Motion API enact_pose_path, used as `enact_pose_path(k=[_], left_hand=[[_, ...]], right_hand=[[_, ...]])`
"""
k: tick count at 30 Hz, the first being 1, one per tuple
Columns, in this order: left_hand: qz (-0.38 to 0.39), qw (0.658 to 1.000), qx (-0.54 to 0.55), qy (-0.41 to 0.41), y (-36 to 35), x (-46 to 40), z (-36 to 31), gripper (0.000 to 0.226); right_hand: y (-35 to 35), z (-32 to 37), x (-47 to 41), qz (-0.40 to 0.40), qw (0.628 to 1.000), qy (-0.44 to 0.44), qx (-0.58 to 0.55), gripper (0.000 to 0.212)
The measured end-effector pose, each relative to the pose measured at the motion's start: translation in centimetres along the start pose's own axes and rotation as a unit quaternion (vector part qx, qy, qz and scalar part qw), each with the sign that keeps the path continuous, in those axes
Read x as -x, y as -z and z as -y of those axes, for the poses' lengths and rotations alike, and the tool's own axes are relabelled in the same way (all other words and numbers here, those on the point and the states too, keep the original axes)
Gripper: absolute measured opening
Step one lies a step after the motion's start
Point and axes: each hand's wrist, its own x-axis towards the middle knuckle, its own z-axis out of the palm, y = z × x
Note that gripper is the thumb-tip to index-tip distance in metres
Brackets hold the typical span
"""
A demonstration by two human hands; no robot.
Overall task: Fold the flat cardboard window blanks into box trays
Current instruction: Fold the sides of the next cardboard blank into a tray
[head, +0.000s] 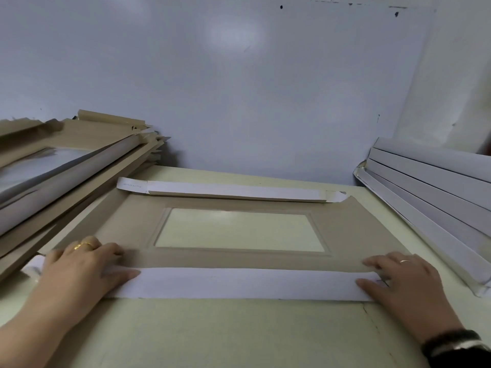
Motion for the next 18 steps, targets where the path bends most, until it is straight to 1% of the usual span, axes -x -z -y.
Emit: enact_pose_path(k=[1,3,4,5,6,7,8,9,11,12,13,15,18], left_hand=[[-0.012,1.0,-0.002,-0.025,0.0,0.3,-0.5,0.028],[-0.051,0.993,0.017,-0.103,0.0,0.9,-2.4,0.03],[-0.046,0.987,0.039,-0.146,0.2,1.3,-3.8,0.028],[-0.016,0.98,0.069,-0.187,0.2,1.7,-5.3,0.026],[0.018,0.969,0.103,-0.222,0.1,2.1,-6.8,0.032],[0.035,0.957,0.132,-0.258,-0.4,2.6,-8.1,0.042],[0.049,0.947,0.137,-0.287,-1.1,3.0,-9.3,0.049],[0.069,0.943,0.119,-0.304,-1.4,3.4,-10.4,0.053],[0.086,0.935,0.078,-0.335,-1.3,3.9,-12.3,0.052],[0.098,0.934,0.092,-0.331,-1.3,3.9,-12.8,0.05],[0.08,0.933,0.124,-0.33,-1.9,3.5,-12.7,0.05],[0.105,0.933,0.142,-0.313,-2.9,3.0,-11.4,0.053],[0.124,0.936,0.176,-0.277,-2.5,2.5,-8.6,0.05]], right_hand=[[0.0,0.3,0.0,-0.007,1.0,0.024,0.015,0.025],[-0.3,1.8,0.2,-0.019,0.992,0.123,0.038,0.042],[-0.4,3.0,0.3,-0.021,0.983,0.18,0.033,0.053],[-0.6,4.4,0.5,-0.018,0.974,0.223,0.018,0.059],[-0.8,5.8,0.8,-0.004,0.966,0.259,-0.001,0.061],[-1.1,7.1,1.1,0.021,0.956,0.291,-0.022,0.058],[-1.7,8.2,1.3,0.056,0.945,0.32,-0.038,0.053],[-2.2,9.0,1.4,0.096,0.933,0.341,-0.061,0.048],[-3.5,9.7,1.3,0.154,0.918,0.347,-0.115,0.047],[-3.9,9.7,1.3,0.167,0.915,0.344,-0.13,0.049],[-4.1,9.5,1.1,0.166,0.916,0.34,-0.131,0.049],[-4.2,8.4,0.7,0.168,0.921,0.323,-0.136,0.048],[-3.5,5.7,0.3,0.173,0.929,0.289,-0.152,0.049]])
